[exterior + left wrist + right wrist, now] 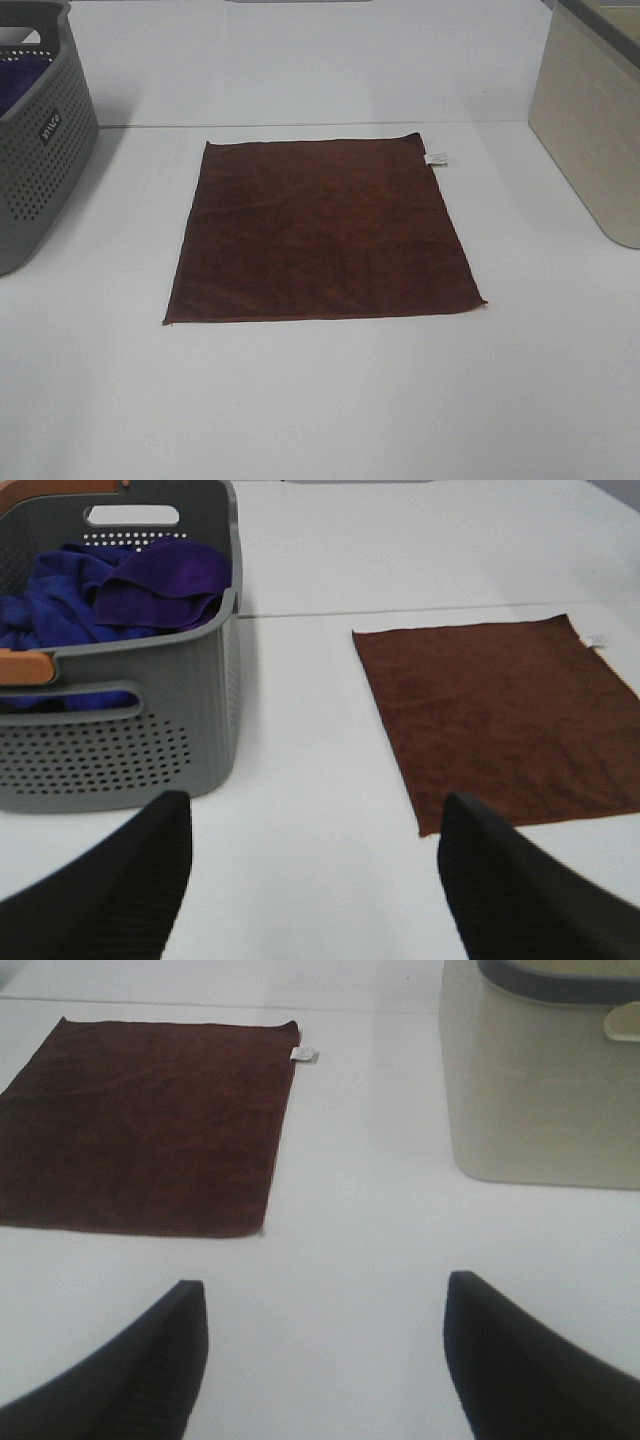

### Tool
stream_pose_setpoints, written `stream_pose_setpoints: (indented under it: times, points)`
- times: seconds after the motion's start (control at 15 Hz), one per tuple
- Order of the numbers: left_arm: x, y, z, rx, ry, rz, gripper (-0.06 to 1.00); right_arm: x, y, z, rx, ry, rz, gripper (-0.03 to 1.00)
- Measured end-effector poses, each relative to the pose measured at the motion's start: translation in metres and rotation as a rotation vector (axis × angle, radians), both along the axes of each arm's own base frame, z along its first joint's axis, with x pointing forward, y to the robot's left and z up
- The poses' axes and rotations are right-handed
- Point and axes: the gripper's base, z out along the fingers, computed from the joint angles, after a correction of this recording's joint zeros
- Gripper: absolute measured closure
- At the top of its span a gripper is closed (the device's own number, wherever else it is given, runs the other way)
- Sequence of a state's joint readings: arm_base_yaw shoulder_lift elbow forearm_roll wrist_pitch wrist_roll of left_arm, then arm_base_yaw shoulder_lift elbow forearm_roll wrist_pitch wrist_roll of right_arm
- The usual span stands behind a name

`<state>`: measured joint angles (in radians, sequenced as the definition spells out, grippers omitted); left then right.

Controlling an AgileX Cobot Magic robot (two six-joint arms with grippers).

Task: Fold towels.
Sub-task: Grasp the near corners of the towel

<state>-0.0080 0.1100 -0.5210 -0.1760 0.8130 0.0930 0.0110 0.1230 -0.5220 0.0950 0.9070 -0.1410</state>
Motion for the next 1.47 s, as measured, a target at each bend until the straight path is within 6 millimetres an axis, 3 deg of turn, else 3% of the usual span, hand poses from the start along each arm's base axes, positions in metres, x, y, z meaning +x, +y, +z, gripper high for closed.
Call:
stream_pose_setpoints:
  times: [0.2,0.4,0.67,0.93,1.13,1.47]
  points:
    - [0.039,-0.004,0.01,-0.122,-0.008,-0.003,0.28,0.03,0.0,0.009,0.012,-0.026,-0.012,0.32]
    - [0.085,-0.006,0.005,-0.251,0.089,0.023,0.28,0.066,0.003,0.013,0.094,-0.023,-0.017,0.32]
    - [0.147,-0.012,-0.039,-0.402,0.417,0.076,0.28,0.125,0.008,-0.008,0.238,0.148,-0.064,0.33]
    - [0.187,-0.018,-0.092,-0.46,0.688,0.09,0.28,0.178,0.013,-0.027,0.29,0.395,-0.086,0.38]
    - [0.217,-0.028,-0.107,-0.523,0.793,0.018,0.28,0.209,0.015,-0.036,0.289,0.509,-0.087,0.38]
    - [0.257,-0.036,-0.122,-0.575,0.85,-0.045,0.28,0.253,0.02,-0.067,0.273,0.712,-0.03,0.38]
